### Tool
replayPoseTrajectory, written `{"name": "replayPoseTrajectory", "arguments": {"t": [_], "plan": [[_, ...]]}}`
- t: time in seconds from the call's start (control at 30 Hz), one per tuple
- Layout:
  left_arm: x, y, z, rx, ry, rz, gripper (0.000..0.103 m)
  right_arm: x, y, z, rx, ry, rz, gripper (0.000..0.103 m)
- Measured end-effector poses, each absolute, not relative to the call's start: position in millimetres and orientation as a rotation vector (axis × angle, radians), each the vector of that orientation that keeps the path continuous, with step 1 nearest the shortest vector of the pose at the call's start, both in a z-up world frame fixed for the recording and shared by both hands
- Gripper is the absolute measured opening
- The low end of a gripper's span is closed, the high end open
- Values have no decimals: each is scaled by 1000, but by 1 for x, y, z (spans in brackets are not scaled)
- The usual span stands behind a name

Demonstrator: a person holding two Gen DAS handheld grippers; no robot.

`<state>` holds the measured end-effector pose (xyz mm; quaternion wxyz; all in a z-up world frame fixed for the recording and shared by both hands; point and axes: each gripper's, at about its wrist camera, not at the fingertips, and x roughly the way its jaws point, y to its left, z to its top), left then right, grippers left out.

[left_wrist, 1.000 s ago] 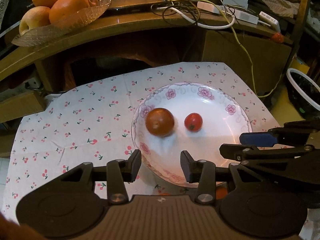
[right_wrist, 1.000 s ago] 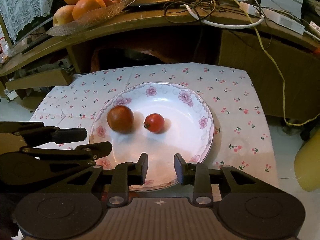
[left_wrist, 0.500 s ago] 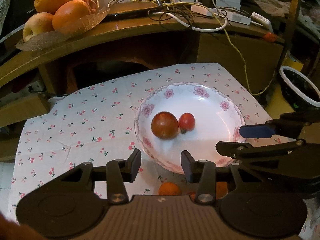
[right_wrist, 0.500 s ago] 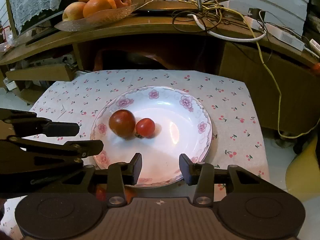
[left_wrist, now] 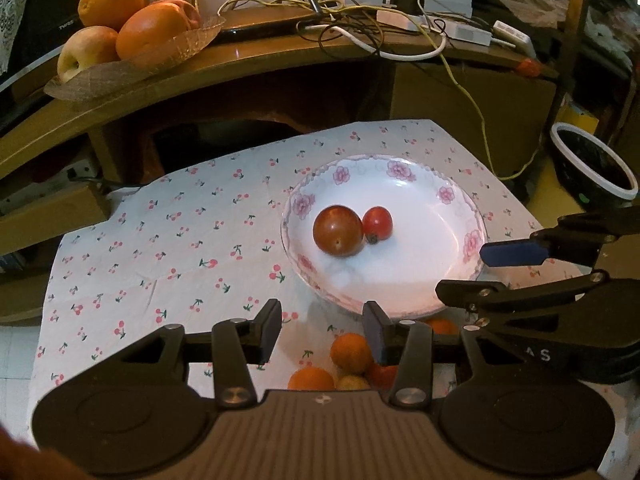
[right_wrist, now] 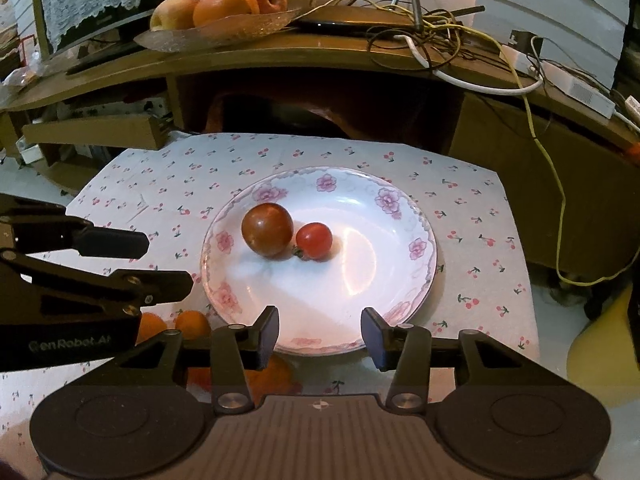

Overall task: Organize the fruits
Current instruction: 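Withdraw both tools from the plate toward the remaining fruit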

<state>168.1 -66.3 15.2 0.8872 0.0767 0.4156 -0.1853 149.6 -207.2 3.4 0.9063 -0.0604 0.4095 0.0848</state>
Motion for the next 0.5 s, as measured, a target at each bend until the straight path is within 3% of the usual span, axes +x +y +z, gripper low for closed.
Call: {"name": "replayPoseTrajectory", "arguments": {"t": [0.5], "plan": [[155, -60, 10, 197, 876, -406, 49, 135, -202, 3, -156, 837, 184, 47]]}}
